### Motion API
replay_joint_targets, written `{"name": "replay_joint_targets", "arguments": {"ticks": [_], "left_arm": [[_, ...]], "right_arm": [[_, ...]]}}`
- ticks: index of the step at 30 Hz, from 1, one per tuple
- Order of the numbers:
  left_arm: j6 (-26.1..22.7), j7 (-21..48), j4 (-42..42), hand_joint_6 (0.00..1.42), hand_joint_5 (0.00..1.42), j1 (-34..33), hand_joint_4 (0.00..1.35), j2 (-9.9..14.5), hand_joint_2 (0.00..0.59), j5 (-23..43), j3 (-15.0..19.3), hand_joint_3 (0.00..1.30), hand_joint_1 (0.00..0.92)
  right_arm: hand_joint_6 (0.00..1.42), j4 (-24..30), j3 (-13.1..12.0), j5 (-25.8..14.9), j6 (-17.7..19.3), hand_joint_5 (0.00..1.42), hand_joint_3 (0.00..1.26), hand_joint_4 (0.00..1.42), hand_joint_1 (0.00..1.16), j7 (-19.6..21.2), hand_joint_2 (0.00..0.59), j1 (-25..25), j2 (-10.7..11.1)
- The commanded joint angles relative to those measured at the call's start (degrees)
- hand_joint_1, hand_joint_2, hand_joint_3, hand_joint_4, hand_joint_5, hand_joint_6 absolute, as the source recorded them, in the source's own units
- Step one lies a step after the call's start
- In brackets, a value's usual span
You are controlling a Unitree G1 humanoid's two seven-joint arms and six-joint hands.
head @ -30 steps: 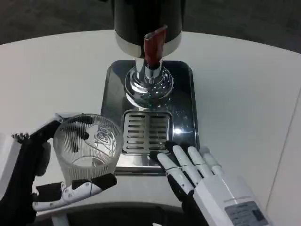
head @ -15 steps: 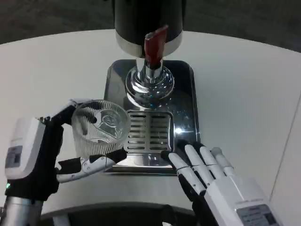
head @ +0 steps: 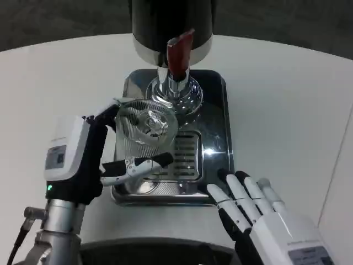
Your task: Grasp the cup under the faucet to collect the drink, then remove the cup.
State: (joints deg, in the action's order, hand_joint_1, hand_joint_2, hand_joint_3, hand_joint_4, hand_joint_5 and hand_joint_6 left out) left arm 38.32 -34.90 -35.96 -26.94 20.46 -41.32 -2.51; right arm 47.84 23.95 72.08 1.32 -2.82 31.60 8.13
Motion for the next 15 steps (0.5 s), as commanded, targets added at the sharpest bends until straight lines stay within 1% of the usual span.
{"name": "replay_joint_targets", "arguments": {"ticks": [1,6,8,15], "left_arm": [[-0.54,-4.85,-5.55,1.41,1.26,-5.00,1.04,0.07,0.197,-1.51,-3.52,0.94,0.533],[-1.04,-8.61,-11.45,1.41,1.27,-9.24,1.04,-0.26,0.197,-2.00,-6.35,0.93,0.533],[-1.08,-9.75,-13.16,1.41,1.27,-10.42,1.04,-0.25,0.197,-2.02,-7.30,0.93,0.533],[-1.43,-10.64,-18.10,1.41,1.27,-13.74,1.04,-1.81,0.197,-0.57,-9.60,0.93,0.533]], "right_arm": [[0.01,1.38,0.65,-0.92,0.68,0.01,0.12,0.01,0.43,0.71,0.543,1.24,-1.39],[0.02,1.70,0.04,-1.23,0.74,0.01,0.13,0.02,0.43,0.45,0.548,1.52,-1.50],[0.03,1.70,-0.06,-1.34,0.83,0.02,0.13,0.02,0.44,0.37,0.540,1.66,-1.59],[0.05,2.15,-0.10,-1.24,0.90,0.04,0.14,0.03,0.46,0.57,0.538,2.64,-1.81]]}}
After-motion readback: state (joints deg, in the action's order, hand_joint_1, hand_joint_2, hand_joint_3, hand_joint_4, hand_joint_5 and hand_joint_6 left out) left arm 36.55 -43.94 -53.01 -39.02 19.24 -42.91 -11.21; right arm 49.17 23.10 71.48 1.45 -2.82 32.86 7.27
